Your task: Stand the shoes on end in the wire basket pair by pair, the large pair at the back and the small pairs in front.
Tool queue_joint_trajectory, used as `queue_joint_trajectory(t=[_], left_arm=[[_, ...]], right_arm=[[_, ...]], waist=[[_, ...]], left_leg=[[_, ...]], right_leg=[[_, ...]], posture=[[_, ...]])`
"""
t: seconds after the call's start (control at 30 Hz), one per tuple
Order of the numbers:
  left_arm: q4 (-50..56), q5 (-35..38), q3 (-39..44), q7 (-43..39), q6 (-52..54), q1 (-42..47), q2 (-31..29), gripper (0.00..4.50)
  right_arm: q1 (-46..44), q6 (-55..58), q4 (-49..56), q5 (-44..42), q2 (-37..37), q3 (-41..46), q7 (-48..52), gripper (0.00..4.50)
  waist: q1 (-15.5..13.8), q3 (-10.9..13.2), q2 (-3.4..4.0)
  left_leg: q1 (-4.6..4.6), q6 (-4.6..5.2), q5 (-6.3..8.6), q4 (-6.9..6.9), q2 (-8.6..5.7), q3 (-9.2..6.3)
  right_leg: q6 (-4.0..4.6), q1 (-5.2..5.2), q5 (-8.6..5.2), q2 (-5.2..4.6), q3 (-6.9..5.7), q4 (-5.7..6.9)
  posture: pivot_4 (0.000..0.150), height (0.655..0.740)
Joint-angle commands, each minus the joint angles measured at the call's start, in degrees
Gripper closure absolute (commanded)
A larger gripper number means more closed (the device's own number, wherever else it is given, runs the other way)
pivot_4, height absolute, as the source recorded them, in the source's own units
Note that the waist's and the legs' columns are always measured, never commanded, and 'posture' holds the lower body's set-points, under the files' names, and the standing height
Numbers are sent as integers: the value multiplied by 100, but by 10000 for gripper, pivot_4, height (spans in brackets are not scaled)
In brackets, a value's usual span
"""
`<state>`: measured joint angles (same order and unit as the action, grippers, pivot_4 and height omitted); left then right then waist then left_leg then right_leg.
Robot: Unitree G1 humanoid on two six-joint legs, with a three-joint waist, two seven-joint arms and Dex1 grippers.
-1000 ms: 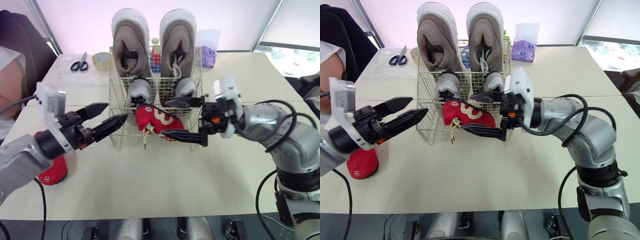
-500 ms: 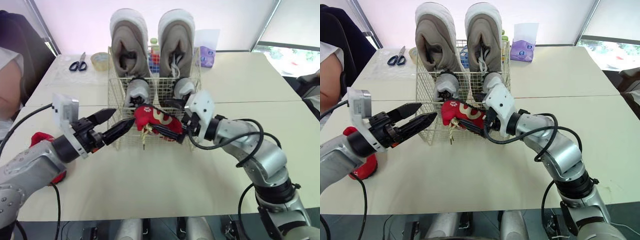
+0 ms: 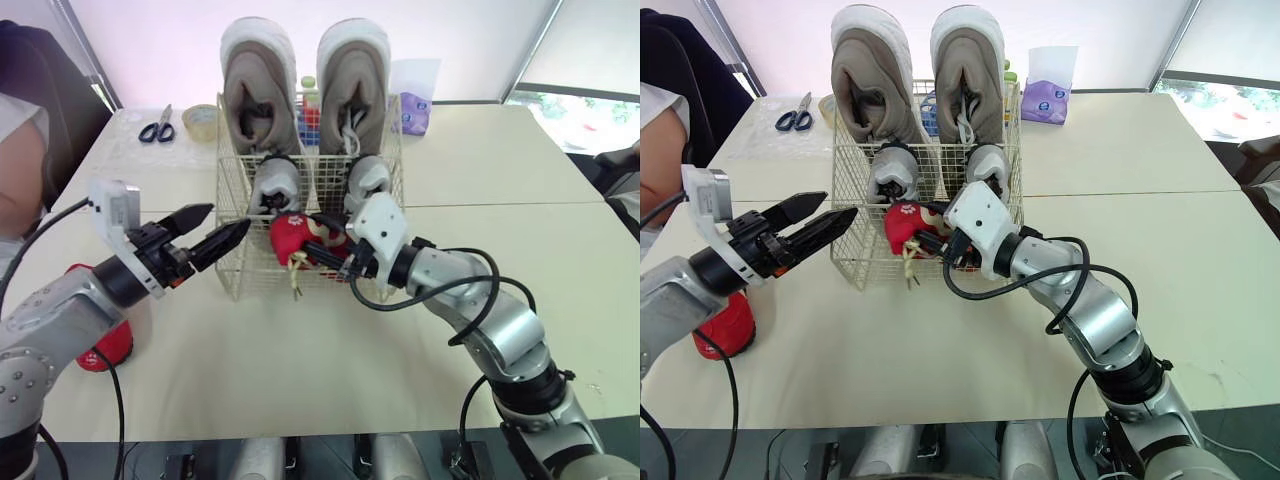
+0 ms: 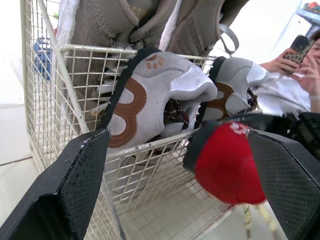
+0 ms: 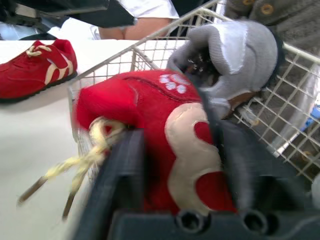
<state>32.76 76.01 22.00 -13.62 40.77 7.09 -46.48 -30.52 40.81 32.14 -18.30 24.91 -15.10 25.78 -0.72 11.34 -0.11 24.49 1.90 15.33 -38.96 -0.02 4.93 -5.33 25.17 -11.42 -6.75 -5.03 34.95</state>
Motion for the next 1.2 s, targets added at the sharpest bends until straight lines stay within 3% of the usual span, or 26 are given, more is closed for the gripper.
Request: queue_joint_trajectory(t=[0.03, 0.27, 0.43, 0.73, 0.97, 1.07, 1.2], left_arm=[[-25, -95, -13, -133, -12, 52, 61, 0], [-273, -270, -250, -372, 61, 260, 215, 0], [-600, -532, -535, -611, 97, 608, 364, 0], [-913, -848, -758, -901, 248, 1040, 564, 0], [-988, -950, -768, -1000, 404, 1216, 607, 0], [-973, -953, -731, -1020, 446, 1210, 595, 0], [-934, -923, -682, -1002, 519, 1213, 589, 0]], right_arm=[[39, 143, 383, -156, -32, 354, -38, 42094], [193, 624, 862, -428, -288, 1032, -521, 42094], [793, 579, 1090, -498, -724, 1470, -1004, 42094], [1981, -357, 1006, -608, -1653, 1653, -1438, 42094], [2176, -938, 531, -587, -2108, 1632, -1536, 42094], [2330, -1116, 434, -493, -2077, 1502, -1499, 31902], [2476, -1190, 525, -437, -1940, 1546, -1539, 11608]], waist=[[2, 0, 0], [-1, 0, 0], [-9, -3, -4], [-22, -17, -19], [-4, -20, -19], [-2, -24, -19], [4, -36, -20]], left_leg=[[0, 0, 0, 0, 0, 0], [1, 19, 11, 0, 0, -1], [0, 22, 12, 0, -1, -6], [-8, 25, 14, -2, -6, -13], [-12, 24, 13, -2, -6, -19], [-15, 24, 14, -2, -4, -21], [-18, 21, 16, -2, -3, -20]], right_leg=[[0, 0, 0, 0, 0, 0], [-1, 1, 0, 0, 0, 1], [-1, -4, 0, 1, -4, 3], [-4, -19, -3, 1, -6, 1], [-6, -23, -5, 2, -9, 2], [-6, -25, -5, 2, -8, 3], [-5, -25, -6, 2, -7, 3]], posture=[[1500, 7400], [1500, 7400], [1500, 7400], [1500, 7400], [1500, 7400], [1500, 7400], [1500, 7400]])
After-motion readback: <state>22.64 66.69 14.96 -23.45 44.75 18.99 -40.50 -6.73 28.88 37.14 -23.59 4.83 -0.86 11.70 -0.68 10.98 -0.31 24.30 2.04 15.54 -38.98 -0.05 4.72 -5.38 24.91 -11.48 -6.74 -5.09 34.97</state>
